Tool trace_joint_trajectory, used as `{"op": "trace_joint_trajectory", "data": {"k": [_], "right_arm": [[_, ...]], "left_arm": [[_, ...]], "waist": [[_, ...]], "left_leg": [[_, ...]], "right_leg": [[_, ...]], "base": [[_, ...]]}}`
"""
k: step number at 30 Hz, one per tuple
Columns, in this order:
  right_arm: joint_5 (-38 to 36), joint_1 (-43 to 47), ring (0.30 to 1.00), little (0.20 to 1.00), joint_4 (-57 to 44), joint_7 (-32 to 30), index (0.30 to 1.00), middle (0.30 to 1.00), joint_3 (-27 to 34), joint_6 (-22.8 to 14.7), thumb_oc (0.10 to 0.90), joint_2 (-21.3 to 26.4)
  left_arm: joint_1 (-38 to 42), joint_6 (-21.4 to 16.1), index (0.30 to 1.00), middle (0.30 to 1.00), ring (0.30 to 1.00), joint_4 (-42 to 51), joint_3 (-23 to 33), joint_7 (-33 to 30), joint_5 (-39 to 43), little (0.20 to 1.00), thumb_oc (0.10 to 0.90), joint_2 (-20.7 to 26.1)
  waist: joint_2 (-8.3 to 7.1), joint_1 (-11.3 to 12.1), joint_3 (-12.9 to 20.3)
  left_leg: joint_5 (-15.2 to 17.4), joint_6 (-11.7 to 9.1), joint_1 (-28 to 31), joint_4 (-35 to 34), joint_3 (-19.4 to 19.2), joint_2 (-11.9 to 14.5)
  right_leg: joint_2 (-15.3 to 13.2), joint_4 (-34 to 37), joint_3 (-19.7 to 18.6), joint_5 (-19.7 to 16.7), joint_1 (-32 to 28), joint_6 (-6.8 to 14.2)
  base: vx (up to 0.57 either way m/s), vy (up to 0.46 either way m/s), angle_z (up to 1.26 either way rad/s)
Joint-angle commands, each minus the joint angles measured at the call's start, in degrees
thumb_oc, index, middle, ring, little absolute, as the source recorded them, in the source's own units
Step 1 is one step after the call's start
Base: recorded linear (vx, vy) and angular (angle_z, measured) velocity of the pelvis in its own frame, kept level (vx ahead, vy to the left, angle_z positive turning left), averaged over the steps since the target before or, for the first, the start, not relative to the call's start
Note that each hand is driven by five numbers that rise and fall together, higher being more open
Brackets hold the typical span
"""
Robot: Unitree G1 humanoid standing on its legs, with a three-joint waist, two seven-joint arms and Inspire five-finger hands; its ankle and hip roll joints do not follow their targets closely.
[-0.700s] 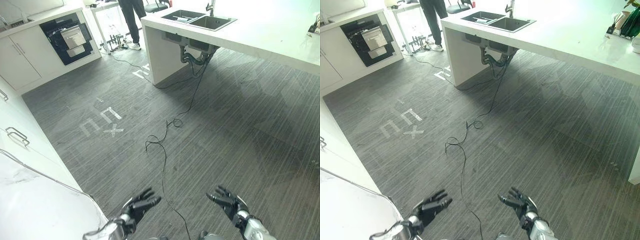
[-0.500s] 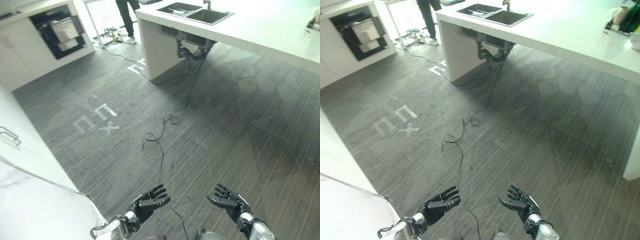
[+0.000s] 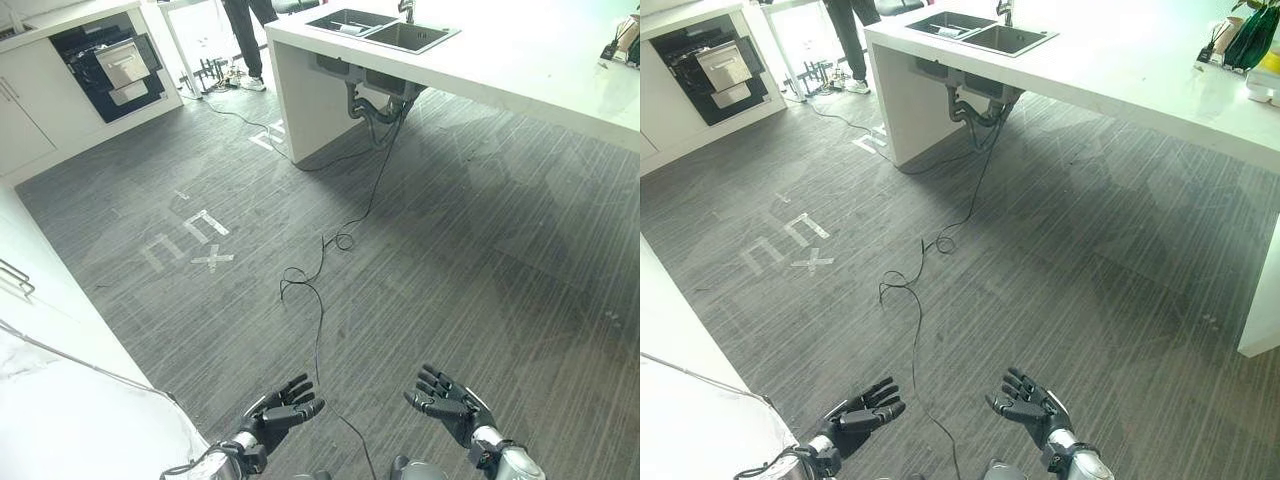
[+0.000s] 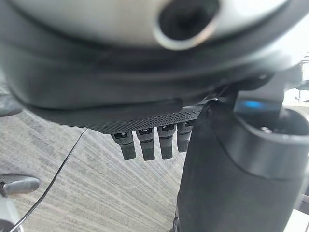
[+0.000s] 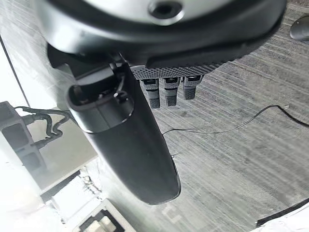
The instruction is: Place the dishes in the dishwasher.
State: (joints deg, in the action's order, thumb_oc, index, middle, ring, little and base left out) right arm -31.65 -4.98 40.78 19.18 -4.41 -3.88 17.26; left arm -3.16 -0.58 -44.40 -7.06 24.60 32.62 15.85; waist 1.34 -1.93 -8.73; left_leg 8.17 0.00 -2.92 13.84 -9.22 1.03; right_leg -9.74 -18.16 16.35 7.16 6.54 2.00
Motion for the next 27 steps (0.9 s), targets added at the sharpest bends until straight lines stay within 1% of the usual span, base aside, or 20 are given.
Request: {"op": "trace_joint_trajectory", "data": {"k": [1,3,4,5,7,9,14,16,17,18,19,20,21,22,23,24,25,26,27], "right_arm": [[0.7,2.4,0.900,0.900,-5.4,-0.5,0.900,0.900,-0.8,-4.0,0.800,2.1],[2.3,2.5,0.900,0.900,-6.2,-1.8,0.900,0.900,-0.9,-5.0,0.800,2.5],[2.5,2.5,0.900,0.900,-6.3,-2.0,0.900,0.900,-0.9,-5.2,0.800,2.5],[7.1,2.7,0.900,0.900,-7.8,-4.2,0.900,0.900,-1.1,-7.1,0.800,3.3],[10.6,2.6,0.900,0.900,-9.4,-6.0,0.900,0.900,-1.5,-8.5,0.800,4.1],[9.4,2.4,0.900,0.900,-10.8,-6.1,0.900,0.900,-1.7,-7.6,0.800,4.7],[8.2,2.5,0.900,0.900,-10.7,-5.4,0.900,0.900,-1.9,-7.8,0.800,4.8],[5.7,2.8,0.900,0.900,-10.9,-4.5,0.900,0.900,-1.9,-7.1,0.800,4.5],[4.2,3.1,0.900,0.900,-11.9,-2.1,0.900,0.900,-2.0,-6.6,0.800,4.5],[4.2,3.3,0.900,0.900,-12.2,-2.1,0.900,0.900,-2.1,-6.6,0.800,4.6],[3.5,3.9,0.900,0.900,-12.7,-1.9,0.900,0.900,-2.2,-6.3,0.800,5.0],[4.1,4.4,0.900,0.900,-12.8,-1.7,0.900,0.900,-2.3,-6.6,0.800,5.4],[4.5,4.6,0.900,0.900,-12.9,-1.6,0.900,0.900,-2.3,-7.2,0.800,5.6],[4.7,4.6,0.900,0.900,-13.2,-1.5,0.900,0.900,-2.0,-7.6,0.800,5.8],[4.6,4.4,0.900,0.900,-13.3,-1.3,0.900,0.900,-1.9,-8.2,0.800,5.9],[4.7,4.3,0.900,0.900,-13.4,-1.2,0.900,0.900,-1.8,-8.5,0.800,5.9],[5.1,4.2,0.900,0.900,-13.3,-0.9,0.900,0.900,-1.6,-9.0,0.800,6.0],[5.3,4.4,0.900,0.900,-13.7,0.1,0.900,0.900,-1.9,-8.6,0.800,5.6],[4.8,4.2,0.900,0.900,-14.1,0.3,0.900,0.900,-1.9,-8.2,0.800,5.4]], "left_arm": [[2.0,-7.2,0.900,0.900,0.900,4.4,0.1,-3.5,-4.7,0.900,0.800,2.7],[2.3,-9.3,0.900,0.900,0.900,5.3,0.1,-6.6,-6.9,0.900,0.800,3.2],[2.3,-9.5,0.900,0.900,0.900,5.4,0.2,-6.9,-7.2,0.900,0.800,3.3],[2.6,-11.8,0.900,0.900,0.900,6.7,0.6,-10.5,-9.7,0.900,0.800,4.0],[2.4,-13.1,0.900,0.900,0.900,8.0,0.9,-12.6,-11.0,0.900,0.800,4.5],[2.2,-13.7,0.900,0.900,0.900,8.8,1.5,-13.5,-12.0,0.900,0.800,5.0],[3.1,-14.1,0.900,0.900,0.900,9.1,0.5,-13.9,-12.4,0.900,0.800,4.2],[3.6,-14.6,0.900,0.900,0.900,9.3,0.1,-14.5,-12.1,0.900,0.800,4.0],[4.0,-14.6,0.900,0.900,0.900,10.4,0.2,-15.1,-11.2,0.900,0.800,4.1],[4.0,-14.6,0.900,0.900,0.900,10.7,0.3,-15.2,-11.0,0.900,0.800,4.1],[4.0,-15.0,0.900,0.900,0.900,11.0,0.5,-15.2,-10.4,0.900,0.800,3.9],[3.6,-15.6,0.900,0.900,0.900,11.4,0.8,-15.2,-9.6,0.900,0.800,3.8],[3.3,-15.9,0.900,0.900,0.900,11.7,1.1,-14.8,-9.3,0.900,0.800,3.7],[3.2,-15.8,0.900,0.900,0.900,11.9,1.4,-14.2,-9.4,0.900,0.800,3.7],[3.0,-15.9,0.900,0.900,0.900,12.0,1.6,-13.8,-9.7,0.900,0.800,3.8],[2.8,-16.0,0.900,0.900,0.900,12.1,1.7,-13.6,-9.9,0.900,0.800,3.7],[2.4,-16.2,0.900,0.900,0.900,12.3,2.0,-13.8,-9.9,0.900,0.800,3.8],[1.1,-16.2,0.900,0.900,0.900,12.4,2.7,-14.1,-9.2,0.900,0.800,3.9],[0.9,-16.1,0.900,0.900,0.900,12.5,2.7,-14.2,-9.4,0.900,0.800,3.9]], "waist": [[-0.49,0.3,2.3],[-0.50,0.3,2.2],[-0.50,0.4,2.2],[-0.65,0.5,2.0],[-0.84,0.6,1.9],[-1.19,0.5,1.9],[-1.51,0.3,1.8],[-1.60,0.1,1.7],[-1.48,0.1,1.4],[-1.50,0.3,1.2],[-1.74,0.7,0.9],[-2.49,1.3,0.3],[-3.64,2.0,-0.4],[-4.36,2.3,-1.2],[-4.39,2.4,-1.7],[-4.30,2.6,-2.1],[-3.99,2.8,-2.6],[-2.05,3.2,-2.9],[-1.39,3.2,-2.9]], "left_leg": [[7.4,-2.5,0.1,3.4,-3.6,5.6],[7.3,-2.6,-0.1,3.4,-3.5,5.7],[7.3,-2.6,-0.1,3.4,-3.5,5.7],[7.2,-2.7,-0.3,3.4,-3.4,5.8],[7.1,-2.7,-0.5,3.4,-3.1,5.9],[7.0,-3.0,-0.6,3.4,-2.9,6.2],[6.6,-3.6,-0.7,3.4,-2.4,7.1],[6.3,-4.0,-0.7,3.4,-2.1,7.5],[5.0,-5.0,-0.8,3.4,-1.7,8.2],[4.3,-5.3,-0.7,3.4,-1.6,8.3],[3.3,-5.5,-0.2,3.4,-1.5,7.7],[2.1,-5.2,0.4,3.4,-1.4,6.2],[-0.5,-4.8,0.6,3.4,-1.9,4.9],[-2.3,-4.4,-1.2,6.9,-2.2,4.4],[-2.6,-4.0,-3.2,9.6,-1.7,4.1],[-3.0,-3.7,-4.1,9.9,-1.3,3.7],[-3.3,-3.3,-4.3,7.6,-0.9,2.9],[-2.4,-3.3,-6.2,3.4,0.1,3.2],[-2.6,-3.7,-8.0,3.4,0.3,4.1]], "right_leg": [[-1.6,1.0,-2.6,5.1,-2.9,6.2],[-1.5,1.0,-2.6,5.1,-2.8,6.2],[-1.5,1.0,-2.6,5.1,-2.8,6.2],[-1.4,1.0,-2.6,5.1,-2.7,6.1],[-1.0,1.0,-2.9,5.2,-2.6,6.0],[-0.5,1.0,-3.1,5.3,-2.6,5.8],[0.7,1.0,-3.3,5.8,-2.7,5.3],[1.4,1.0,-3.6,6.0,-2.6,5.0],[2.2,1.0,-3.6,6.3,-2.5,4.3],[2.3,1.0,-3.6,6.3,-2.5,4.1],[2.1,1.0,-3.7,6.2,-2.4,3.7],[1.5,1.0,-4.4,6.0,-2.4,3.3],[0.7,1.0,-4.9,5.9,-2.8,2.8],[0.5,1.0,-5.2,5.7,-3.2,2.1],[0.8,1.0,-5.3,5.6,-3.5,1.6],[1.2,1.0,-5.6,5.5,-3.7,1.5],[1.8,1.0,-6.0,5.6,-4.1,1.5],[3.9,1.0,-6.5,6.6,-5.0,2.1],[4.5,1.0,-6.4,6.9,-5.3,2.1]], "base": [[-0.04,-0.007,0.00],[-0.04,0.000,0.00],[-0.06,-0.007,0.01],[-0.05,-0.012,0.02],[-0.06,-0.043,0.03],[-0.03,-0.069,0.05],[-0.01,-0.083,0.07],[0.01,-0.190,0.08],[0.01,-0.246,0.05],[0.01,-0.212,0.12],[0.04,-0.108,0.10],[0.08,-0.118,0.07],[0.09,-0.117,-0.11],[0.08,-0.085,-0.12],[0.07,-0.025,-0.24],[0.14,0.063,-0.11],[0.33,0.263,-0.03],[0.36,0.303,0.07],[0.39,0.360,-0.04]]}}
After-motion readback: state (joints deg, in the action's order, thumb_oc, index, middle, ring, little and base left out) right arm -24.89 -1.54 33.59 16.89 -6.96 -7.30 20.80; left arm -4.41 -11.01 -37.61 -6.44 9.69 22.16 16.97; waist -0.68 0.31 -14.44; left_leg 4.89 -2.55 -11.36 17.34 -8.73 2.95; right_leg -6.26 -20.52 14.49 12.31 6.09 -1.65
